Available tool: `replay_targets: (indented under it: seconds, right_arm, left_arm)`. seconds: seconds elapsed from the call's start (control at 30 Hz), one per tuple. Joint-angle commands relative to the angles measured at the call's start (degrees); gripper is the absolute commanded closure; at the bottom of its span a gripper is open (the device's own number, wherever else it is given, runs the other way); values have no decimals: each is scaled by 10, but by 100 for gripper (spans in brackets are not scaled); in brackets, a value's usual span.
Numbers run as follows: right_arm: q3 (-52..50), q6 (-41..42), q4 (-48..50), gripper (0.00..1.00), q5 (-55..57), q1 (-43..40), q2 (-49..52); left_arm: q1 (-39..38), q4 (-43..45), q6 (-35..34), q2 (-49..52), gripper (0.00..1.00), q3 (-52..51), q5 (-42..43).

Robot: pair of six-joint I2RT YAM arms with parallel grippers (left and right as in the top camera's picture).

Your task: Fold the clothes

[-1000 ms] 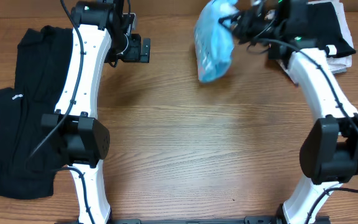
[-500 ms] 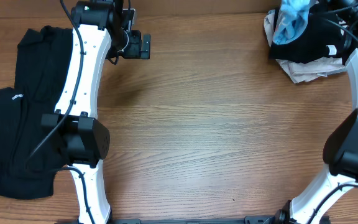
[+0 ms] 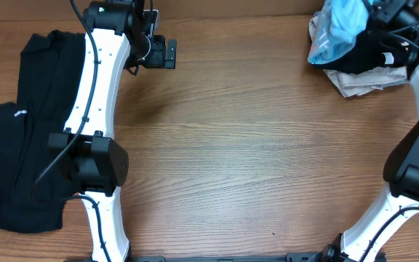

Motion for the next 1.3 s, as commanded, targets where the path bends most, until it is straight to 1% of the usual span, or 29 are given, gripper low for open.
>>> replay_targets:
  seconds: [0.0, 0.03, 0.07, 0.1, 0.13, 0.17, 0.2, 0.33, 0.4, 0.5, 0.53, 0.57, 0.67, 0.7, 0.8, 0.9, 0.97, 1.0, 1.03, 1.13, 1.27]
  right_arm:
    - [17, -22, 3, 96, 9, -42, 22]
    - [17, -23, 3, 96, 12, -56, 23]
    - [17, -23, -4, 94, 24, -77, 23]
    - [17, -23, -7, 78, 30, -85, 23]
    - [17, -23, -15, 42, 40, -96, 23]
    - [17, -41, -34, 12, 49, -111, 23]
    - [17, -53, -73, 0, 60, -135, 23]
    - [17, -78, -150, 0, 59, -179, 14]
    - [17, -122, -188, 0, 63, -183, -4]
    - [27, -185, -267, 0, 111, -180, -46]
    - [40, -224, -321, 0, 138, -172, -70]
    - [47, -238, -343, 0, 150, -169, -80]
    - [88, -300, -499, 0, 195, -140, -153]
    - [97, -307, -553, 0, 217, -126, -185]
    - [99, -307, -647, 0, 290, -78, -274]
    - [99, -307, -709, 0, 376, 2, -358]
    - [99, -305, -740, 0, 411, 53, -391]
    - [99, -303, -761, 0, 422, 92, -409]
    - [99, -296, -784, 0, 410, 136, -423]
    - [99, -286, -806, 0, 383, 209, -434]
    - [98, -286, -807, 0, 383, 254, -430]
  left_arm:
    - [6, 2, -9, -4, 0, 12, -4]
    - [6, 2, -9, -4, 0, 12, -4]
    - [6, 5, -9, -4, 0, 12, -4]
    - [6, 6, -9, -4, 0, 12, -4]
    - [6, 7, -9, -4, 0, 12, -4]
    - [6, 9, -9, -4, 0, 12, -3]
    - [6, 10, -9, -4, 0, 12, -3]
    - [5, 9, -9, -4, 0, 12, -3]
    - [5, 9, -9, -4, 0, 12, -3]
    - [5, 11, -9, -4, 0, 12, -3]
    - [5, 11, -8, -4, 0, 12, -4]
    - [5, 11, -8, -4, 0, 12, -4]
    - [6, 11, -8, -4, 0, 12, -4]
    - [6, 11, -8, -4, 0, 12, -4]
    - [5, 12, -8, -4, 0, 12, -4]
    - [6, 12, -8, -4, 0, 12, -4]
    - [6, 12, -8, -4, 0, 12, -4]
    - [6, 12, -8, -4, 0, 12, -4]
    - [6, 12, -8, -4, 0, 12, -4]
    - [5, 12, -8, -4, 0, 12, -4]
    - [5, 12, -8, -4, 0, 12, -4]
